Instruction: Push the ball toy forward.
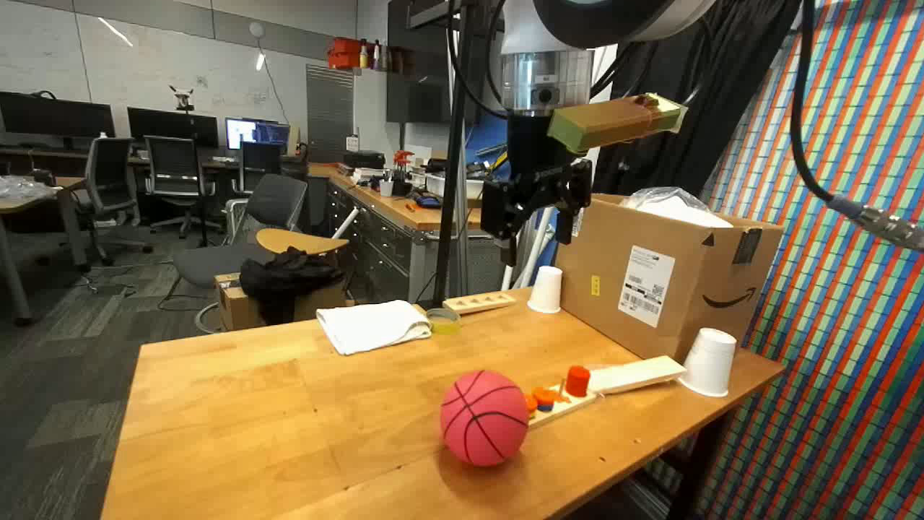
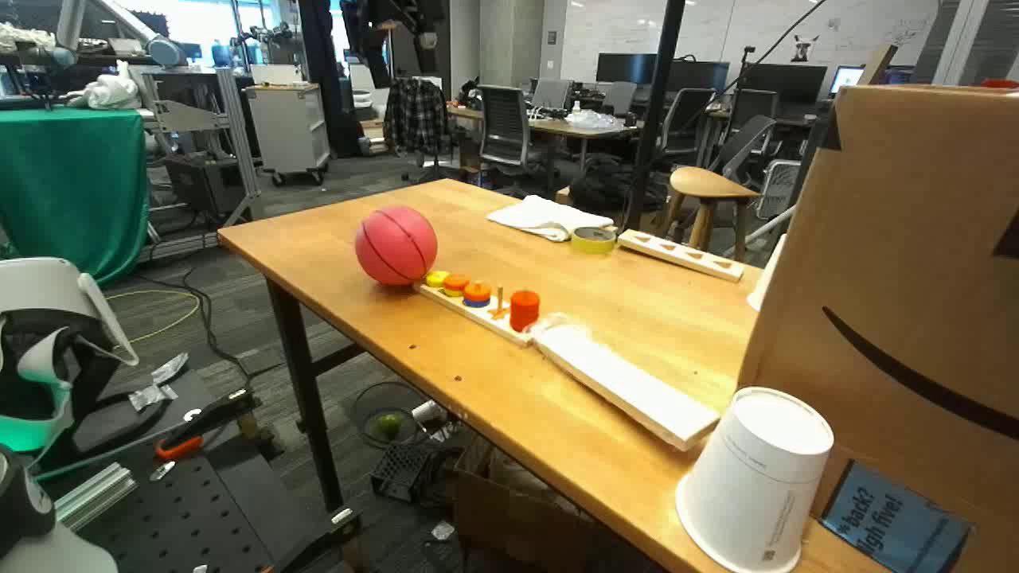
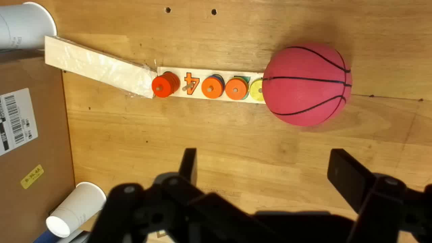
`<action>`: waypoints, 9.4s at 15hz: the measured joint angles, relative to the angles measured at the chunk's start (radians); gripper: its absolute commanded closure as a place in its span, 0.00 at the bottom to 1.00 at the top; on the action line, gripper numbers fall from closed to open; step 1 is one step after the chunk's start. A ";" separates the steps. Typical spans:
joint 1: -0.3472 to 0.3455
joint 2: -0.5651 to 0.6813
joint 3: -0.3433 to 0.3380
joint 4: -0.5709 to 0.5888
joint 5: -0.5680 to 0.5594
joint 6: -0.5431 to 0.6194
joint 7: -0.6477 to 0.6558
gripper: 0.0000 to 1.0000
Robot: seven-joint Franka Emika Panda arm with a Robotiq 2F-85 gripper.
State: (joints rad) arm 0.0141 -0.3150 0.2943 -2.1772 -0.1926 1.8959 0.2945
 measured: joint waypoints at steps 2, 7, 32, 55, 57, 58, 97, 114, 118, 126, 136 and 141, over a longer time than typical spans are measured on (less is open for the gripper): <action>0.000 -0.004 0.000 0.008 0.000 0.000 0.000 0.00; 0.041 -0.007 -0.029 0.009 0.050 0.011 0.000 0.00; 0.121 0.071 -0.037 -0.170 0.203 -0.026 0.104 0.00; 0.194 0.389 -0.030 0.054 0.205 -0.142 0.065 0.00; 0.194 0.395 -0.036 0.054 0.205 -0.143 0.036 0.00; 0.194 0.398 -0.041 0.054 0.205 -0.143 0.018 0.00; 0.205 0.357 -0.090 0.042 -0.073 -0.068 -0.031 0.00; 0.265 0.361 -0.028 -0.035 -0.026 -0.069 0.101 0.00; 0.259 0.395 -0.041 -0.013 -0.016 -0.069 0.101 0.00; 0.258 0.497 -0.060 0.097 -0.016 -0.069 0.102 0.00; 0.254 0.586 -0.106 0.280 0.028 -0.065 0.095 0.00; 0.251 0.676 -0.118 0.419 0.096 -0.065 0.073 0.00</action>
State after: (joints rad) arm 0.2652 0.3608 0.1762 -1.7586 -0.0961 1.8313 0.3675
